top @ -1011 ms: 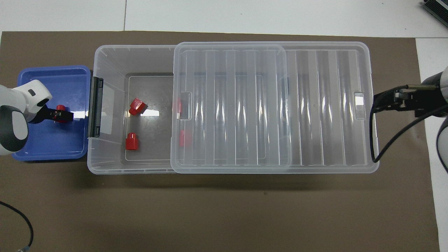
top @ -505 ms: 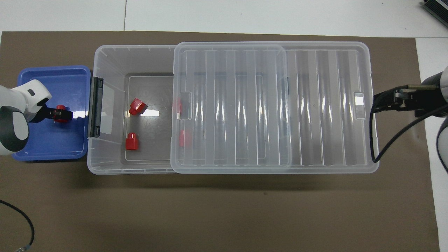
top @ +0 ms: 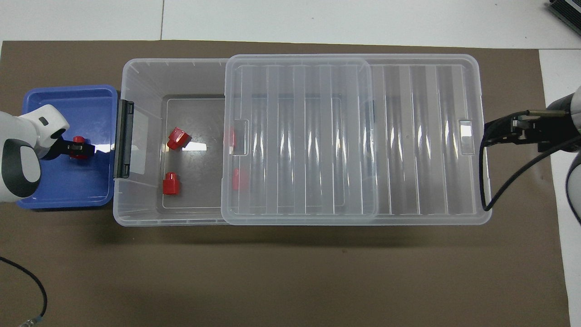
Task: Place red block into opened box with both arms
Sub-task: 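Close the left gripper on the red block and lift it, then carry the red block with the left gripper into the open box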
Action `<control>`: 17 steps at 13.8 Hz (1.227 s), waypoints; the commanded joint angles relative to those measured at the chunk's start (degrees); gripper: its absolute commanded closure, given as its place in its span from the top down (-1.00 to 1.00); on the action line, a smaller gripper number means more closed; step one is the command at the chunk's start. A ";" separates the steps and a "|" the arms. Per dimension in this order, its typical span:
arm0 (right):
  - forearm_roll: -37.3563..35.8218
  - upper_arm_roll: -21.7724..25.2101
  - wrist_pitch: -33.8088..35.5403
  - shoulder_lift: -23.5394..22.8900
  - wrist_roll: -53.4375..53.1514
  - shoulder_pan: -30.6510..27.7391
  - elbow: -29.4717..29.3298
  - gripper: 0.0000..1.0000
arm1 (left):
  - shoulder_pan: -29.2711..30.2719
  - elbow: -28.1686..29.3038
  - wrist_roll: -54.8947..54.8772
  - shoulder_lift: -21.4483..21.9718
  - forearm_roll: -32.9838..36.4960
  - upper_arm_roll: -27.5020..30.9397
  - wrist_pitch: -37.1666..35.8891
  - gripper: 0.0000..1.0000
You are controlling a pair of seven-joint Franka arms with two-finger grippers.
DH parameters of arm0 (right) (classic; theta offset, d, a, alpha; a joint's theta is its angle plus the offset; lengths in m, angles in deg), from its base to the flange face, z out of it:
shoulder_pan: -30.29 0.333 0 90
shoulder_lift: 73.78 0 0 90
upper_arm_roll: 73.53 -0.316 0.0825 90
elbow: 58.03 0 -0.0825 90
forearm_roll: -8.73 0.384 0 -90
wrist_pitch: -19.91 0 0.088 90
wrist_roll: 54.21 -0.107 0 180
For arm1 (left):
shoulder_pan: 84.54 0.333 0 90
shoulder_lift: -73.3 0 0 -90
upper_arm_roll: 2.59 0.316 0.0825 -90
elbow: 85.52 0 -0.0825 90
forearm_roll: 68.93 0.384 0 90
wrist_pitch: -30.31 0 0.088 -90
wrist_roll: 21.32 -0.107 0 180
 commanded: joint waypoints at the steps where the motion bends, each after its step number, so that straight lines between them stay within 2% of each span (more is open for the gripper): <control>1: 0.11 -0.28 0.99 0.18 -0.63 -0.48 -0.42 1.00 | 0.39 1.14 -0.90 0.36 -1.14 -0.22 1.56 -0.28; 3: 0.11 -0.28 0.91 0.18 -0.63 -0.48 -0.42 1.00 | 0.39 1.05 -0.90 0.28 -1.14 -0.22 1.30 -0.73; 5: 0.11 -0.19 0.91 0.18 -0.63 -0.48 -0.42 1.00 | 0.39 0.96 -0.90 0.36 -1.14 -0.22 0.94 -1.00; 7: 0.11 -0.19 0.99 0.18 -0.63 -0.48 -0.42 1.00 | 0.39 0.52 -0.90 0.36 -1.14 -0.31 0.33 -1.00; 9: 0.11 -0.28 1.00 0.18 -0.63 -0.48 -0.42 1.00 | 0.48 -1.92 -0.99 0.45 -1.23 -0.31 -3.95 -1.00; 13: 0.11 -0.28 0.99 0.18 -0.63 -0.48 -0.42 1.00 | 0.48 -9.30 -0.55 1.41 -4.74 -0.05 -16.16 -1.00; 17: 0.11 -0.28 0.91 0.18 -0.63 -0.48 -0.42 1.00 | 0.22 -18.00 2.86 3.17 -4.83 -0.13 -29.61 -1.00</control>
